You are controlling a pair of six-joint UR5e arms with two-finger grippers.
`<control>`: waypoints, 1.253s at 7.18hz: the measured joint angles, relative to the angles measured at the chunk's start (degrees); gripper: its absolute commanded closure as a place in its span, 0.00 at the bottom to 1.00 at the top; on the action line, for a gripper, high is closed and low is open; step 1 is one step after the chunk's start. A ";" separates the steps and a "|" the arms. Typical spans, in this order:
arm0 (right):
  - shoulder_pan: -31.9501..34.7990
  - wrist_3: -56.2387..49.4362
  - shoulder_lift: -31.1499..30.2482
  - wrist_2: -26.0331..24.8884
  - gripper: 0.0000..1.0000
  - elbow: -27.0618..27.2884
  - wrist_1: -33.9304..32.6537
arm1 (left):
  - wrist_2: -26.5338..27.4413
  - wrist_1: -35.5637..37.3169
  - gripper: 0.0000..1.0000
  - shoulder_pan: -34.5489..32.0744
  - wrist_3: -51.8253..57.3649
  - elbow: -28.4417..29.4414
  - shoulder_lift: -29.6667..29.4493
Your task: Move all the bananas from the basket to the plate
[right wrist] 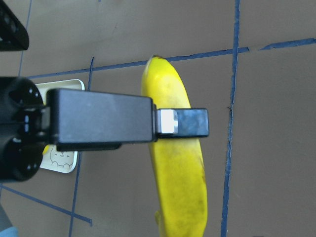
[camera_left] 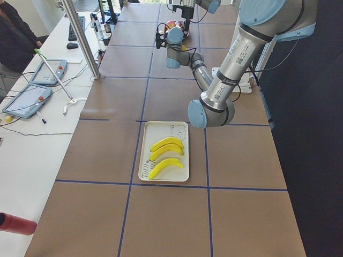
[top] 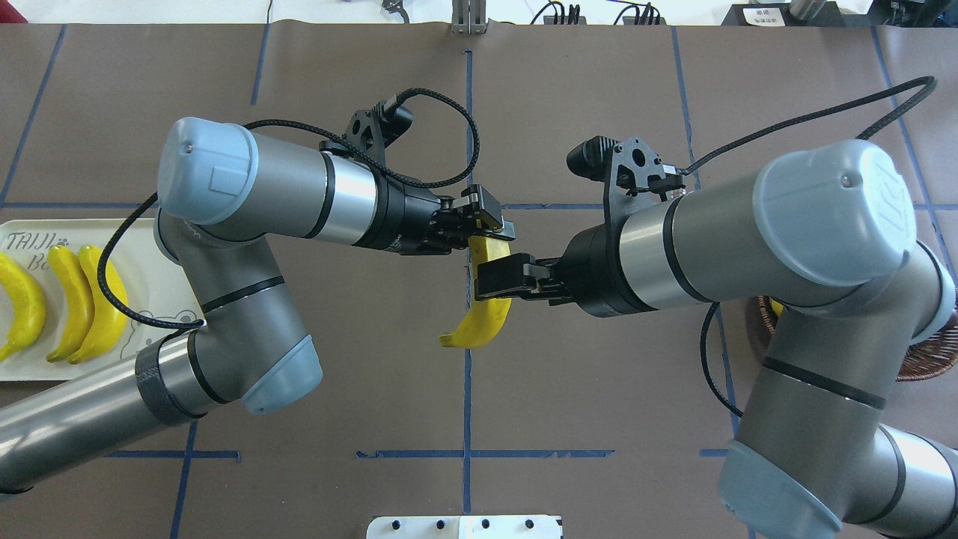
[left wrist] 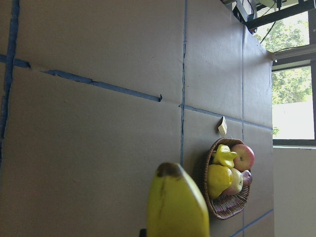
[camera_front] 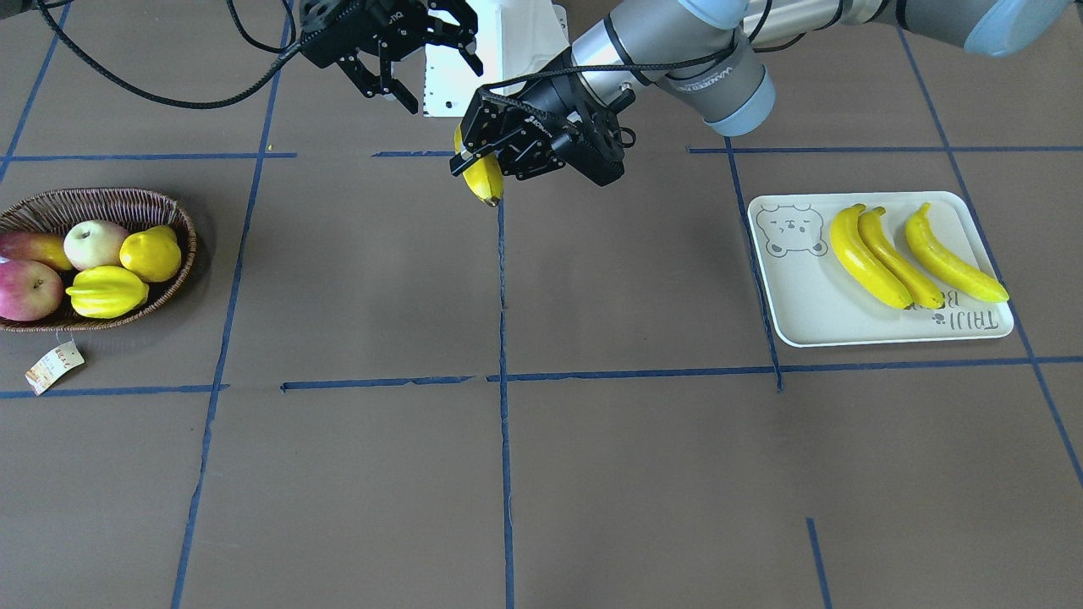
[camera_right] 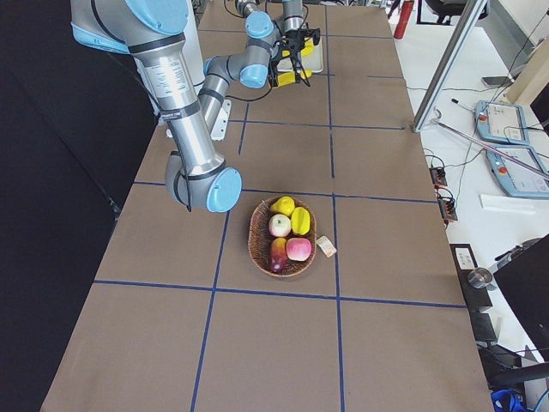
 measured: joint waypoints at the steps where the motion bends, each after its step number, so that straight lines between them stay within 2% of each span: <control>1: 0.97 0.00 -1.60 0.18 0.00 1.44 -0.22 | -0.11 2.42 1.00 -1.36 0.47 0.26 1.53; 4: 7.30 -0.43 -8.08 1.80 0.00 3.43 -0.61 | -0.35 17.52 1.00 -7.11 6.04 -0.70 9.31; 6: 13.89 -3.53 -12.62 4.66 0.00 3.44 -0.67 | -0.28 20.07 1.00 -9.93 9.18 -1.31 16.84; 8: 18.67 -11.48 -17.81 6.42 0.00 3.27 -0.72 | -0.12 21.99 1.00 -12.94 12.77 -1.54 22.31; 9: 21.10 -15.58 -20.04 7.70 0.00 3.18 -0.69 | 0.05 22.67 0.86 -13.91 15.70 -1.67 25.24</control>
